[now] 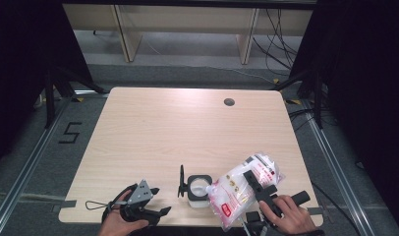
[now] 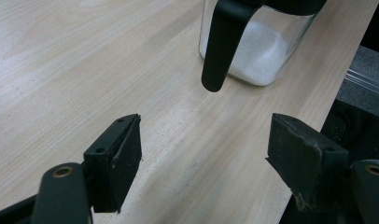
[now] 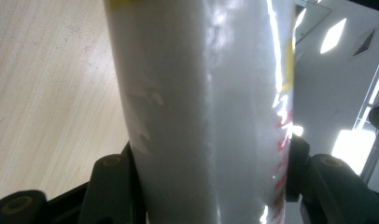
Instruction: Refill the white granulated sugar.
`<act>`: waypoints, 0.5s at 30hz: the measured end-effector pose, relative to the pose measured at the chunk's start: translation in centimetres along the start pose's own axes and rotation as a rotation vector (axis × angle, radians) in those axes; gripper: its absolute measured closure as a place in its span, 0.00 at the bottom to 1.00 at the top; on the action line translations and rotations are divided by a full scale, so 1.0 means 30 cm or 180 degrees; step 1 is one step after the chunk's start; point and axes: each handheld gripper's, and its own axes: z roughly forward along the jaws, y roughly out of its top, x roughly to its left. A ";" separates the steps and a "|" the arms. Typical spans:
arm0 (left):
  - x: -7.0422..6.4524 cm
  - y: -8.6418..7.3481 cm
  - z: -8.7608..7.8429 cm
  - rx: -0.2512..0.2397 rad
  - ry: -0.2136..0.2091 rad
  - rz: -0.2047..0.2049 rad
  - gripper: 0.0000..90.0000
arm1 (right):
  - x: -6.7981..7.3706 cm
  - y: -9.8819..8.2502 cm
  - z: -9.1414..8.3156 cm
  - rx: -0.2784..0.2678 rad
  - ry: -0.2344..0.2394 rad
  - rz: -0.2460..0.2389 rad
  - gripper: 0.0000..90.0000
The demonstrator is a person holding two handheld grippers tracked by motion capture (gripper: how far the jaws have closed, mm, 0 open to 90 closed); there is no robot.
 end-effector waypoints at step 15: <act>0.004 0.000 -0.002 0.0013 0.0032 0.0048 0.29 | -0.002 0.001 -0.002 0.0007 0.0020 -0.0010 0.53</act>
